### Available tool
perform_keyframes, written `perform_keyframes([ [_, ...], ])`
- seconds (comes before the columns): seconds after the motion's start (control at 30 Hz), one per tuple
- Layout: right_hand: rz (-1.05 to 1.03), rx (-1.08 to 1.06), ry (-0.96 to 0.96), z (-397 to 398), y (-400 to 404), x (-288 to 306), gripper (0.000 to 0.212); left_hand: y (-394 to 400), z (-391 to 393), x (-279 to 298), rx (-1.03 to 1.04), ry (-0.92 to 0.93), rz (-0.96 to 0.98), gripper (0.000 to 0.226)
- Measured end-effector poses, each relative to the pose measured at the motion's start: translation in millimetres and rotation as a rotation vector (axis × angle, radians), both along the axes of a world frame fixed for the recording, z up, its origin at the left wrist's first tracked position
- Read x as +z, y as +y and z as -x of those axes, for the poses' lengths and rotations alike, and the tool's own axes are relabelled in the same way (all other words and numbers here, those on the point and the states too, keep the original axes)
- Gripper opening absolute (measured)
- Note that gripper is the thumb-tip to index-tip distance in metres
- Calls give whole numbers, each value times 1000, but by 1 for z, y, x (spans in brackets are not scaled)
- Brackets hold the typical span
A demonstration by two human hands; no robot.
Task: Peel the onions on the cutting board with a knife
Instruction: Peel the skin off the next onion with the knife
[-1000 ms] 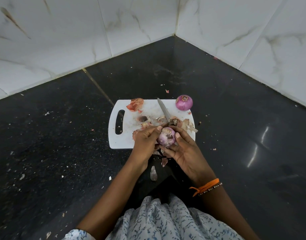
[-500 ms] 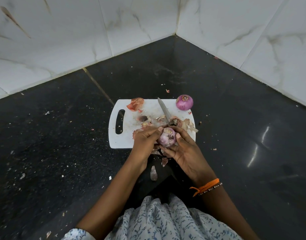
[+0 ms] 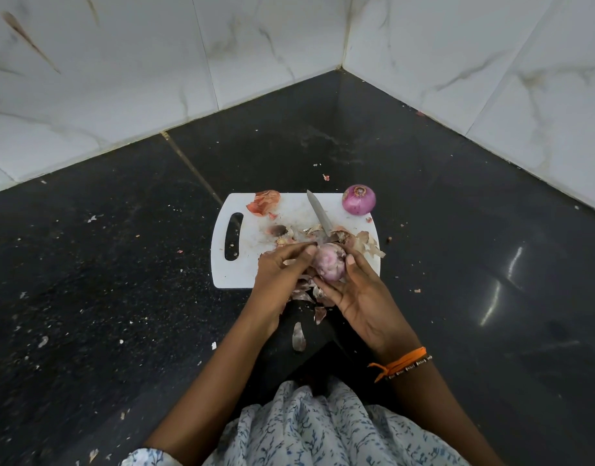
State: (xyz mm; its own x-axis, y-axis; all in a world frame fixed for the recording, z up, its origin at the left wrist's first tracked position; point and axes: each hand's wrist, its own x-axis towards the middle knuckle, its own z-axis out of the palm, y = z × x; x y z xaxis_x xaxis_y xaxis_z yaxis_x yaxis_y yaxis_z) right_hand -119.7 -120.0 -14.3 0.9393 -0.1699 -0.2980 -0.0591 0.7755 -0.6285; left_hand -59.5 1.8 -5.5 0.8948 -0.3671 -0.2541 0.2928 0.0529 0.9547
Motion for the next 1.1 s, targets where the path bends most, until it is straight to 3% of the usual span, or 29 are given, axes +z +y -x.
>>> perform_keyframes([
  [0.1, 52, 4, 13, -1, 2, 0, 25, -5, 7, 1, -46, -102, -38, 27],
  [0.2, 164, 4, -2, -1, 4, -1, 22, -10, 9, 4, 24, -155, 0, 16],
  [0.67, 64, 23, -54, 0, 4, -7, 29, -10, 0, -1, 158, 41, 35, 25],
  [0.77, 96, 44, -68, 0, 2, -6, 31, -7, -1, -1, 123, 90, 89, 24],
  [0.9, 161, 89, -112, 1, -1, -6, 37, -6, 1, 2, 78, 2, 12, 7],
  [1.1, 240, 141, -114, 3, -1, -10, 38, -8, -2, 6, 156, 40, 18, 22],
])
